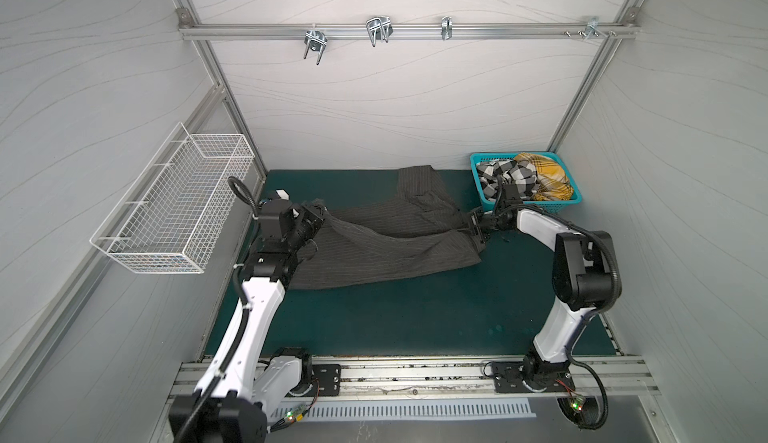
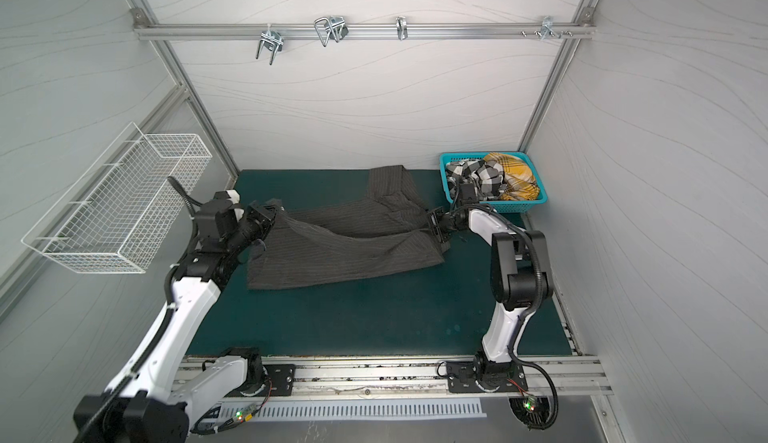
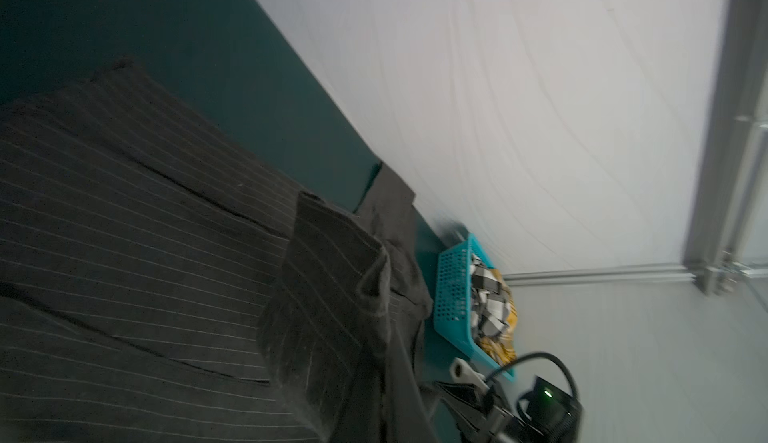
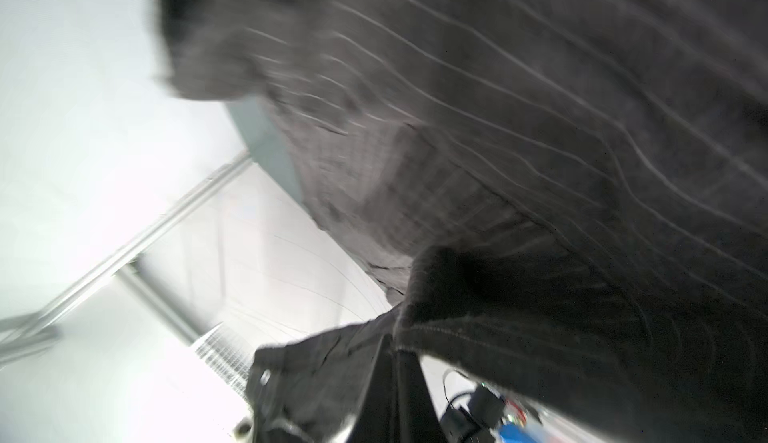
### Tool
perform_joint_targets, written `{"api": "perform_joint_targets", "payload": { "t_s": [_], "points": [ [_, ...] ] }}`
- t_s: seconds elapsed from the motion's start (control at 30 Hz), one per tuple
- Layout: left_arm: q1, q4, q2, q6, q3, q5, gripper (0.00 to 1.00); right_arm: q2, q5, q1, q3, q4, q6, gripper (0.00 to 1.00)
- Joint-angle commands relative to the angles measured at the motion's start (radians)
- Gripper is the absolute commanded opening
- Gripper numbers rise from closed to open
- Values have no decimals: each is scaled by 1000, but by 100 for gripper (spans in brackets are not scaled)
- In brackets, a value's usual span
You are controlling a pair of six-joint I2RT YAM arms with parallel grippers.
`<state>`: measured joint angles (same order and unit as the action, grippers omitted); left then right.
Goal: Fold and stack the long sleeve shirts
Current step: 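Lower the stretched shirt onto the table with both grippers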
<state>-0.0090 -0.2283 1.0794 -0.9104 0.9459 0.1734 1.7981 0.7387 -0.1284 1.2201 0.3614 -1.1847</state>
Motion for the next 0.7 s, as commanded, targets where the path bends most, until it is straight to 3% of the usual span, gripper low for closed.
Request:
{"api": "perform_joint_targets", "payload": {
  "t_s": [0.0,0.17,0.27,0.37,0.67],
  "points": [
    [6,22,32,64,129,-103,0,-94,-8,-7,-17,-100,0,0],
    [27,-89,15,175,-33,-193,0,-107,-40,-78,-155,-155,47,0],
    [100,-234,-16,170,-156,-284,0,-73,-67,-105,-264,-242,48,0],
    [183,-242,-59,171,-282,-232,0,-27,-60,-114,-341,-332,25,0],
    [187,-145,-67,147,-395,-189,0,4,-47,-122,-326,-283,77,0]
  ]
}}
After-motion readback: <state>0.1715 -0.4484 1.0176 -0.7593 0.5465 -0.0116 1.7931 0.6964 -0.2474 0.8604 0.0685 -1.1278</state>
